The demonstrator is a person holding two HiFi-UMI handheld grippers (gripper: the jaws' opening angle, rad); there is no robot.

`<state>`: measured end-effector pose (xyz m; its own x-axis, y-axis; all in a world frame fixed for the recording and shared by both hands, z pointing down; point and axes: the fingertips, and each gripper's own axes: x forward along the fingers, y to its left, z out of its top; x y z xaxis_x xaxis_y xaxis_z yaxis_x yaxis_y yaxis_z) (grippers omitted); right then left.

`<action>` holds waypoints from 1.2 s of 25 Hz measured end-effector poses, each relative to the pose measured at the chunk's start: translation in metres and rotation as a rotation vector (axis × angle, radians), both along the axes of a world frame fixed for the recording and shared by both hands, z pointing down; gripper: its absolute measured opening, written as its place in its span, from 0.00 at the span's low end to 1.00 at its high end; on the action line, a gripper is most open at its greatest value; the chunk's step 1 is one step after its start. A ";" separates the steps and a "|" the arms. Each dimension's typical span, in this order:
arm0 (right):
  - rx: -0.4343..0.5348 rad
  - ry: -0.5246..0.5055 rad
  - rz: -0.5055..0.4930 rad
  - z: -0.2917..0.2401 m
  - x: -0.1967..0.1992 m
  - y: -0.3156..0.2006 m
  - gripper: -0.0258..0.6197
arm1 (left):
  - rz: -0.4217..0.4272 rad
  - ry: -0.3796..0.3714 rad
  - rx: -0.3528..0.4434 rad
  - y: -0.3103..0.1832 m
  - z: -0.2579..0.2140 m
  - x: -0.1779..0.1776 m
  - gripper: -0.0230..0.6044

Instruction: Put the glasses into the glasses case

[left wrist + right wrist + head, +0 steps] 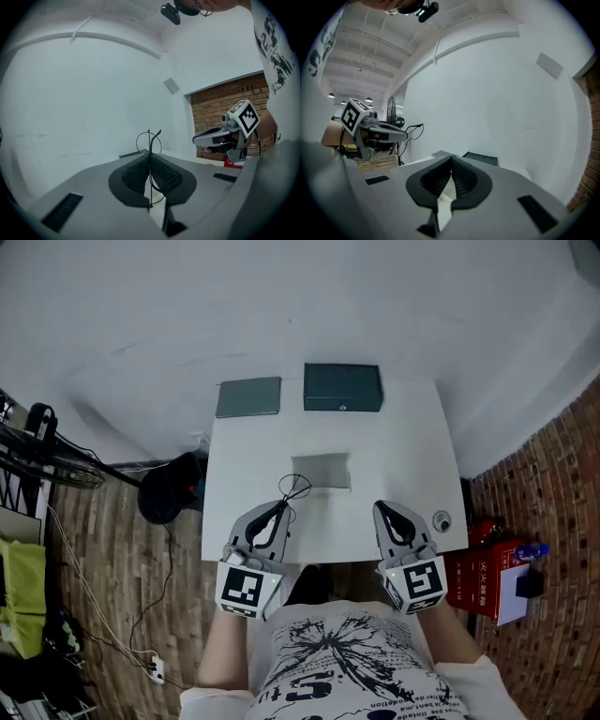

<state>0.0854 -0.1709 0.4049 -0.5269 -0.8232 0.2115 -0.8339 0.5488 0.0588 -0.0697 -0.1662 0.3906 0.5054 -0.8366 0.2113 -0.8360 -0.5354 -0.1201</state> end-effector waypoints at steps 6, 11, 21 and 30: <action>-0.068 -0.018 0.035 0.023 -0.011 -0.048 0.06 | 0.086 -0.039 -0.098 -0.062 0.040 -0.001 0.07; -0.129 -0.009 0.028 0.048 -0.024 -0.068 0.06 | 0.198 -0.130 -0.170 -0.096 0.084 0.012 0.07; -0.208 -0.022 0.079 0.087 -0.024 -0.093 0.06 | 0.443 -0.293 -0.312 -0.132 0.159 0.035 0.07; -0.250 -0.039 0.106 0.102 -0.018 -0.101 0.06 | 0.608 -0.437 -0.464 -0.136 0.214 0.059 0.07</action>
<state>0.0671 -0.2719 0.5068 -0.4525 -0.7988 0.3963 -0.8862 0.4523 -0.1003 -0.0106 -0.3021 0.6047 0.6297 -0.2312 0.7416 -0.3205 -0.9470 -0.0231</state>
